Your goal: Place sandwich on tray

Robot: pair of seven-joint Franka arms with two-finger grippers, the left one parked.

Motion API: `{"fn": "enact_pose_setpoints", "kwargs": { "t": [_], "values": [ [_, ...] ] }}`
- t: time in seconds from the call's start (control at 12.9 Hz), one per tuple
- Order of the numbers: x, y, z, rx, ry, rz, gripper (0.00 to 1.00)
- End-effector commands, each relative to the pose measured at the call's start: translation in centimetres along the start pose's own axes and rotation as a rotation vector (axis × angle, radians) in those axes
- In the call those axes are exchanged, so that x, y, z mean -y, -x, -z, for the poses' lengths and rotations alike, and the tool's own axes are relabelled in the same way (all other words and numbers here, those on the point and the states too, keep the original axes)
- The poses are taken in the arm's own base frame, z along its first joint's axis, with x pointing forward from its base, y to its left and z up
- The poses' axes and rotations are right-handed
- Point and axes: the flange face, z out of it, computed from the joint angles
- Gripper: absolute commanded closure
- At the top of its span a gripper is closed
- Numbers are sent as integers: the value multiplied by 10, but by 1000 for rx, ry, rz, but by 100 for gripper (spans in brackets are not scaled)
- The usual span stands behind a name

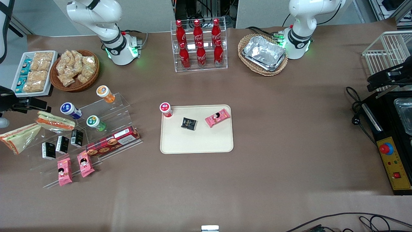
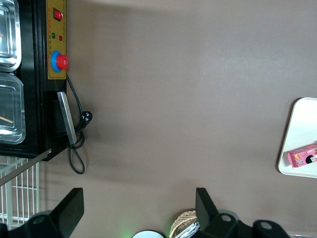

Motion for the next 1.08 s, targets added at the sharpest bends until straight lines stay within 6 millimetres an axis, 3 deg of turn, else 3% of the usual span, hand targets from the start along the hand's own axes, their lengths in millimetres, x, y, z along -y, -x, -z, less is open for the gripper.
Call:
{"fn": "enact_pose_setpoints", "kwargs": {
  "t": [0.0, 0.54, 0.7, 1.01],
  "values": [
    [1, -3, 5, -11, 1, -1, 0],
    [2, -3, 3, -4, 8, 0, 0],
    [-10, 4, 11, -7, 5, -22, 0],
    [-57, 24, 21, -7, -7, -107, 0]
  ]
}}
